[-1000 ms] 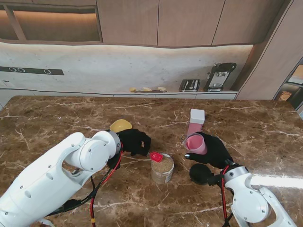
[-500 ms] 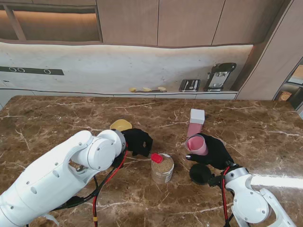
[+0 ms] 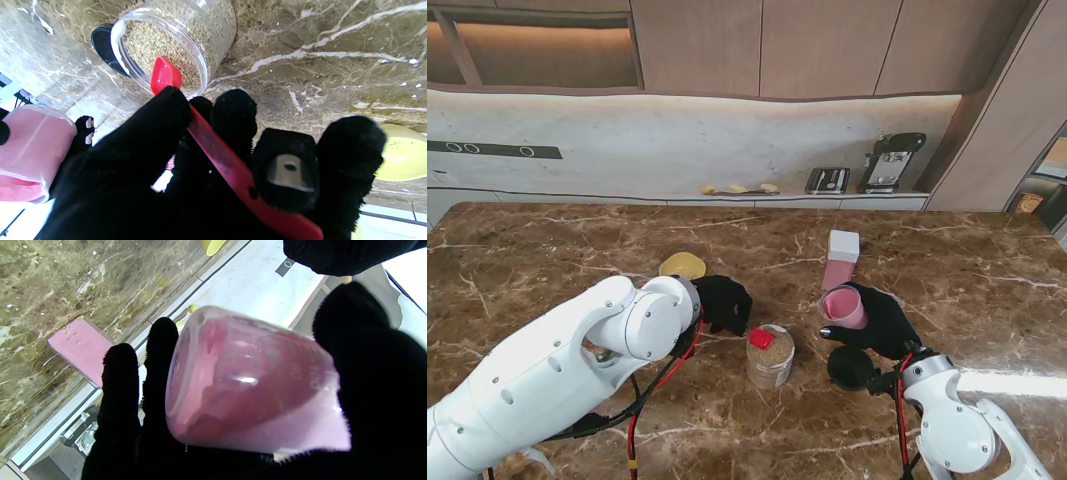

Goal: Measure grain into the airtight container

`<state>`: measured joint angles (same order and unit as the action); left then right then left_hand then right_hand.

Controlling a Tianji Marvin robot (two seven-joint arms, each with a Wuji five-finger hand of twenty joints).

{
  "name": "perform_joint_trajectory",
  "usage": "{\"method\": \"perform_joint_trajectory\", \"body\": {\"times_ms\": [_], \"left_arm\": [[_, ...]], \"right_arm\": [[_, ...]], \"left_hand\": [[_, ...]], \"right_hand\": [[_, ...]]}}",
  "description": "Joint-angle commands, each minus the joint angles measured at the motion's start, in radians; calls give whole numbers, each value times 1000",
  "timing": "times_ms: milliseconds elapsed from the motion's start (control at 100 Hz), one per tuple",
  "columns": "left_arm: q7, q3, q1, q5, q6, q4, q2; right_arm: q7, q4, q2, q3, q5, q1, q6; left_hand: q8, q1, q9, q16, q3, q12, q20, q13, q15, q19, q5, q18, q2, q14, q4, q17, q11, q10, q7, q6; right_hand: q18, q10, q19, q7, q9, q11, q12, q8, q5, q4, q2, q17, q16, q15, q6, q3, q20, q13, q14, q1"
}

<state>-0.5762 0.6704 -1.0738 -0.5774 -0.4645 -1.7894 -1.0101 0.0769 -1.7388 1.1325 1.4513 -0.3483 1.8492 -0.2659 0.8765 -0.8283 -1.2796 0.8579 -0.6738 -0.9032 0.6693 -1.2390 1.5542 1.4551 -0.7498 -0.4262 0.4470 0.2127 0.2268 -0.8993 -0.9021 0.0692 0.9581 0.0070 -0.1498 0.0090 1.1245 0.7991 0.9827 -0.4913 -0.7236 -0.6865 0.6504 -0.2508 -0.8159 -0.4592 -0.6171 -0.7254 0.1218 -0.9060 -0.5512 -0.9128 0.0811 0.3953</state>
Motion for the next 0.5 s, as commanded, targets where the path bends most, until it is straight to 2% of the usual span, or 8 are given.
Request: {"method": "perform_joint_trajectory", "body": {"times_ms": [0, 490], "left_arm": [[-6, -10, 9, 2, -12, 5, -2], [7, -67, 39, -57, -33, 14, -5]], "right_arm": [[-13, 8, 3, 1, 6, 10, 2], [-19, 14, 2, 4, 16, 13, -5]], "left_hand": [[37, -8, -92, -11, -86, 5, -10, -31, 99, 76, -50, 4, 0, -39, 11, -37, 7, -12, 93, -88], [5, 7, -95, -24, -105, 28, -38, -32, 105, 87, -45, 24, 8, -60, 12, -68, -1, -23, 110, -79]], "right_hand": [[19, -69, -17, 93, 26, -46, 10, -2, 65, -42, 145, 10, 1, -5, 121, -147, 6, -6, -64, 89], [20, -70, -25, 91, 25, -47, 20, -2, 64, -43, 143, 12, 3, 0, 122, -145, 4, -6, -64, 90]]}}
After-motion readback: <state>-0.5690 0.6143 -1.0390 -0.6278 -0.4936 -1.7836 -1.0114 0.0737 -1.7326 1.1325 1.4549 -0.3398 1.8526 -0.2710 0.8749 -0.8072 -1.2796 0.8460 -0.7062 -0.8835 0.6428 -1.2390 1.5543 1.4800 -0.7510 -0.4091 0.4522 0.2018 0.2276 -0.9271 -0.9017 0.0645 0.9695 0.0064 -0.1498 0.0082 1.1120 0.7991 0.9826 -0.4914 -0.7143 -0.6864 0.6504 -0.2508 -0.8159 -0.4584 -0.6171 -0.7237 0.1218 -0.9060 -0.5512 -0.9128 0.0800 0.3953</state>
